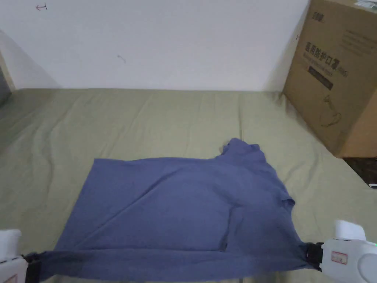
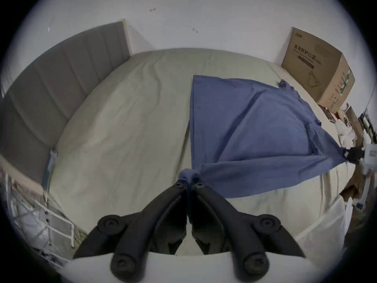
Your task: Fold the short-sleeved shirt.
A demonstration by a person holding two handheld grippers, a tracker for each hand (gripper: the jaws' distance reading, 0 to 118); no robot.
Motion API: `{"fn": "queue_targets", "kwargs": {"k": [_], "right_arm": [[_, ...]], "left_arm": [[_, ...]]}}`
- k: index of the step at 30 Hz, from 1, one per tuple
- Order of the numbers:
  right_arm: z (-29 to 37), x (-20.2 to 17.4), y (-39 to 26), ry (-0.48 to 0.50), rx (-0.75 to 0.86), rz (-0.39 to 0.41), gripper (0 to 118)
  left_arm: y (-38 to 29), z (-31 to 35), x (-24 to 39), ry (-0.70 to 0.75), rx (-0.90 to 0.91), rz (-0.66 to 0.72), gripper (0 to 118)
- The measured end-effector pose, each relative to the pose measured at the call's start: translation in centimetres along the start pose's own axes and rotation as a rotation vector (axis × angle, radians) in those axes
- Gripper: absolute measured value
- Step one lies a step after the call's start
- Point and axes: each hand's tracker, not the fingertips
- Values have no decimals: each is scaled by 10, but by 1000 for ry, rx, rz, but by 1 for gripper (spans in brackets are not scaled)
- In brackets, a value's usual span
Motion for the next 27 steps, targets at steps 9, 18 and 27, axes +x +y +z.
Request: {"fn": "queue_targets", "kwargs": {"k": [9,18,27], "right_arm": [[43,16,-59,-54,-12,1,0],[42,17,-68,-64,-5,42,65],[81,-2,-69,57,108,88,0]], "left_arm": [[-63,21,1,-3,-25,-16,2],[-58,38,-10,-109,39,56,118],[-74,65,-2,-171,55,54,0]]}}
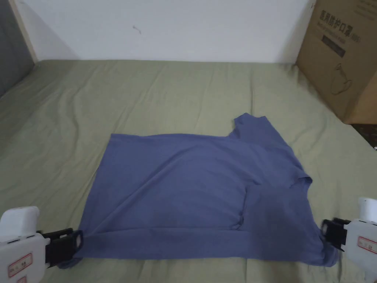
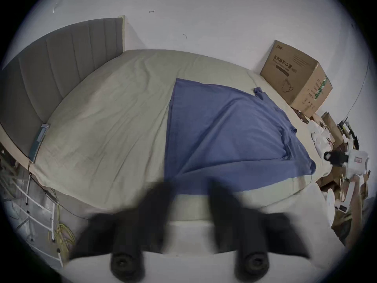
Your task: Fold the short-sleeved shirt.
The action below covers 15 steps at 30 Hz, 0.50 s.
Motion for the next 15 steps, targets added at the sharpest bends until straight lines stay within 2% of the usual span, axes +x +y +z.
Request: {"fn": "queue_targets", "kwargs": {"k": [1,3,5,6,9,10,11,12,13,14,15], "right_arm": [[2,-2,0,6,21,8,0],[-1,-2,-3,114,-41,-20,0],[-9,-6,-9,62,-57,-33,0],[-12,-6,-11,31,-75,-8,0],[-15,-5,-12,38,-90,-13,0],[-17,-4,-12,46,-99,-19,0],[-18,-5,-12,42,-100,-20,0],[-19,-6,-11,37,-103,-21,0],[-20,-6,-11,34,-106,-21,0],[-22,-7,-11,31,-112,-26,0],[-22,-9,-11,32,-121,-33,0]], "left_arm": [[-6,-7,-4,12,-6,-11,0],[-29,-14,-1,68,14,-19,0],[-35,-14,-3,47,-8,33,0],[-41,-16,-5,49,-3,71,0],[-39,-18,-21,61,-10,77,0],[-39,-19,-26,76,11,80,12],[-37,-19,-30,79,34,77,36],[-35,-22,-35,66,51,76,66],[-26,-24,-37,71,55,77,103],[-23,-30,-39,70,52,77,113],[-21,-36,-41,60,51,75,114]]}}
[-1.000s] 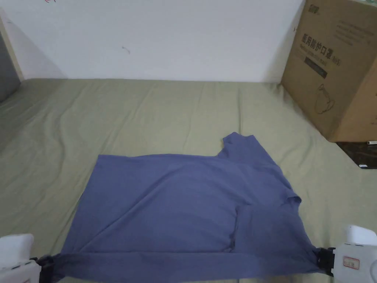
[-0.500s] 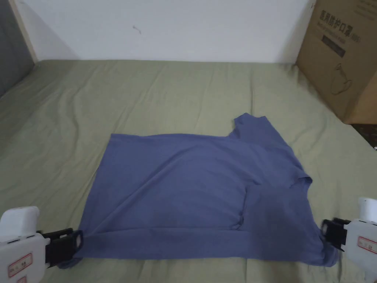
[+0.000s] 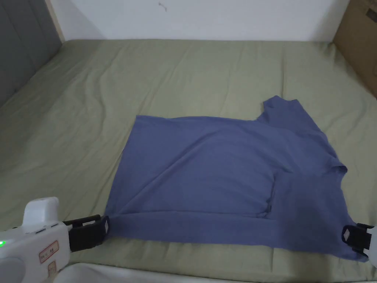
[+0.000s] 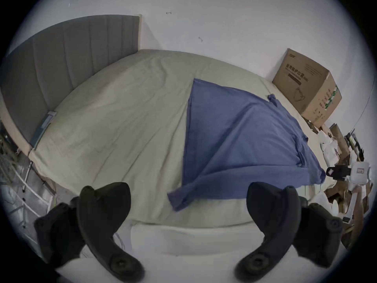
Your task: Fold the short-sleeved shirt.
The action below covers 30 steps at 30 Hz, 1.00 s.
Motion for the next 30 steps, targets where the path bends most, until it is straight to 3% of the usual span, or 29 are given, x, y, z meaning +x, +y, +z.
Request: {"fn": "queue_targets", "kwargs": {"k": [2,3,4,5,7,12,13,14,16,18,21,22,23,24,25,26,30], "right_arm": [[-1,-1,-2,13,-16,-14,0],[-2,-1,-2,16,-23,-18,0],[-2,-1,-3,17,-24,-19,0],[-2,-1,-4,17,-25,-20,0],[-1,0,-6,20,-30,-30,0],[0,16,-5,20,-20,-24,1],[-1,17,-2,-6,-18,-9,28],[-1,18,0,-34,-4,-3,64],[-10,26,7,-61,2,-7,86],[-19,34,11,-46,0,-21,100],[-47,47,13,6,-107,-54,95],[-56,49,9,0,-136,-46,64],[-62,48,5,-30,-154,-14,13],[-68,47,-2,-149,-156,5,1],[-67,48,-5,-132,-147,-31,1],[-63,50,-4,-38,-138,-65,1],[-39,41,4,-74,-67,-9,1]], "left_arm": [[6,-13,2,-37,-55,-10,101],[6,-24,1,-37,-114,1,82],[5,-34,0,-45,-157,4,30],[0,-43,-2,-61,-177,-4,1],[-10,-60,6,46,-228,-81,1],[-7,-37,19,-13,-195,-28,1],[-5,-34,20,2,-190,-26,1],[-2,-32,21,8,-187,-28,1],[-1,-27,25,5,-181,-36,1],[2,-28,26,-2,-187,-46,1],[0,-26,33,2,-185,-72,1],[0,-30,30,-3,-190,-71,1],[0,-31,32,-6,-196,-71,1],[0,-30,33,-3,-201,-73,1],[0,-29,35,0,-204,-77,1],[0,-32,31,0,-206,-79,1],[4,-30,30,0,-206,-93,1]]}}
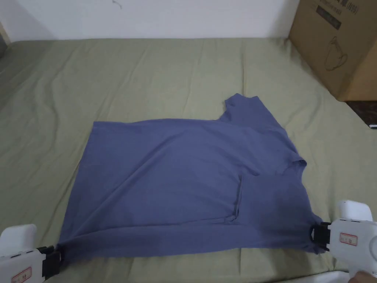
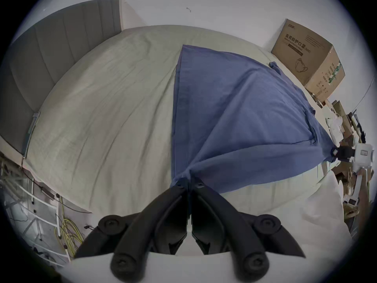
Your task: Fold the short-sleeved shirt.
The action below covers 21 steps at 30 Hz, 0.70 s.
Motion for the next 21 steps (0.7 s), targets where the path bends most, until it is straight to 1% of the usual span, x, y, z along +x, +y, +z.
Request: {"fn": "queue_targets", "kwargs": {"k": [3,5,8,10,11,14,15,16,18,19,20,21], "right_arm": [[17,-4,9,21,12,3,1],[24,-5,18,36,29,12,1],[30,-11,38,66,57,20,1],[30,-18,57,66,67,22,1],[25,-20,66,61,68,26,1],[0,-22,95,37,53,33,1],[-9,-22,103,26,29,8,1],[-19,-22,109,36,17,-2,1],[-40,-21,119,35,-3,-6,2],[-49,-23,121,-1,-39,9,15],[-54,-26,121,-63,-56,26,40],[-56,-27,120,-113,-45,51,70]], "left_arm": [[7,9,1,2,29,-24,1],[16,13,0,6,46,-16,1],[37,16,-6,-12,79,10,1],[58,12,-8,-11,94,7,1],[69,7,-7,2,96,1,1],[100,-16,-2,54,89,-90,1],[110,-26,-1,57,85,-85,1],[118,-37,2,54,81,-83,1],[130,-58,2,62,56,-92,1],[134,-68,1,64,21,-92,7],[133,-75,2,69,-18,-82,22],[133,-80,1,64,-52,-69,46]]}}
